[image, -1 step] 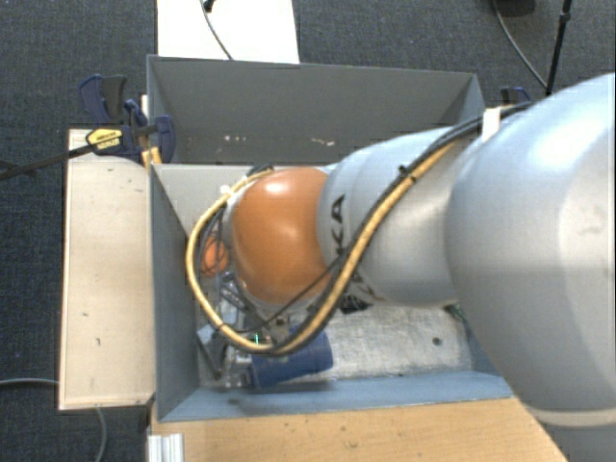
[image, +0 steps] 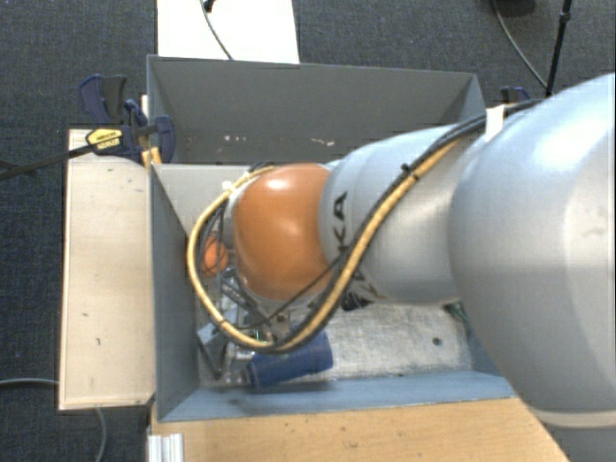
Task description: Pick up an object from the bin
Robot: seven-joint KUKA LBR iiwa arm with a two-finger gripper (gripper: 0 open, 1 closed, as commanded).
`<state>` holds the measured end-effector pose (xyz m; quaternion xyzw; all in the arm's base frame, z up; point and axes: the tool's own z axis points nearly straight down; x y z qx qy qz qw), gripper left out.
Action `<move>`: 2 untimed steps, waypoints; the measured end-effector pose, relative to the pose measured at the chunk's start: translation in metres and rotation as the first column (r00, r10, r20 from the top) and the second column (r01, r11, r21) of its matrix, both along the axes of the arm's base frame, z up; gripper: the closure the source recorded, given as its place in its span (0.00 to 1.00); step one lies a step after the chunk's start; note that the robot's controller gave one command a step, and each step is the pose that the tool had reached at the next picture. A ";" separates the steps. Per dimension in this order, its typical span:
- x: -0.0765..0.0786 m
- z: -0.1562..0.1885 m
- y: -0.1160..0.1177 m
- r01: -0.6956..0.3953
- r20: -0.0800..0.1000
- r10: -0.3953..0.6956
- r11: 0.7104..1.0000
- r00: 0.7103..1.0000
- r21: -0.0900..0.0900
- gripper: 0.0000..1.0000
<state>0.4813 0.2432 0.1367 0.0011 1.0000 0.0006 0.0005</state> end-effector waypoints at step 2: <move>0.034 -0.056 -0.004 -0.337 0.011 0.337 0.941 0.941 0.004 1.00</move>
Offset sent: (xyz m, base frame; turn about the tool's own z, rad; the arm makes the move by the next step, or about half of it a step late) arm 0.0000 0.0000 0.0000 0.0000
